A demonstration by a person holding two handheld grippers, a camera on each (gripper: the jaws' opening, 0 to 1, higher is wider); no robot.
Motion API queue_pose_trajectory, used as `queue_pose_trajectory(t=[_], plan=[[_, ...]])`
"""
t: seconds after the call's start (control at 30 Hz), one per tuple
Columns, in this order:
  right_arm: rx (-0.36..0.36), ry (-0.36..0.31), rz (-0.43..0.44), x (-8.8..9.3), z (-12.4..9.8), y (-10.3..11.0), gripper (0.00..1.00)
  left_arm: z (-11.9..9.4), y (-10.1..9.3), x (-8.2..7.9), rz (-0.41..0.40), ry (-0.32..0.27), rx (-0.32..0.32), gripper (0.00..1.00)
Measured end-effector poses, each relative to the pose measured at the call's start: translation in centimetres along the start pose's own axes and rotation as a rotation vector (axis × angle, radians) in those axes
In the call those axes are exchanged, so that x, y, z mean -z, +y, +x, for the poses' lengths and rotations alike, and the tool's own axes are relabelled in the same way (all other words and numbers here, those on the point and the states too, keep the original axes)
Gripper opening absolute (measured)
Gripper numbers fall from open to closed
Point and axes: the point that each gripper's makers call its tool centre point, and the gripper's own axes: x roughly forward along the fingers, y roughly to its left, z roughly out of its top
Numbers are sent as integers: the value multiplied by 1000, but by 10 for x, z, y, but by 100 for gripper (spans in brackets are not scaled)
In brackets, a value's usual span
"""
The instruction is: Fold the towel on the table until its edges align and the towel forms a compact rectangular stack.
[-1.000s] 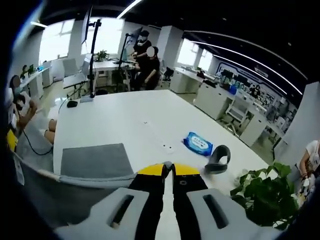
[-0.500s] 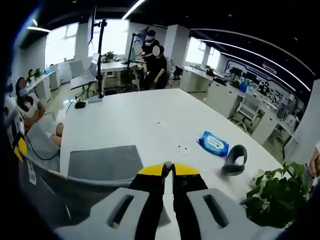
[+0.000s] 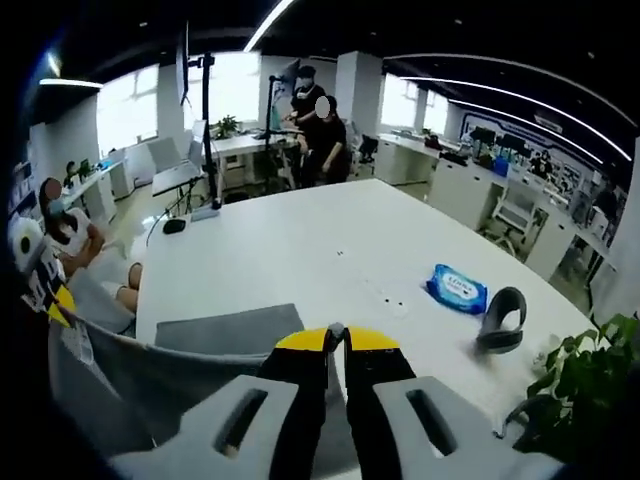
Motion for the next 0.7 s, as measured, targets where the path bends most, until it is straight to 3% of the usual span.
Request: queue_pose_trajectory(t=[0.47,0.7], plan=[[-53,-1,109,10,35,13,2,-1,35,36,-99,78,-84,3],[-72,25,123,18,58,23,2,2,39,63,-118,138,-88,3]])
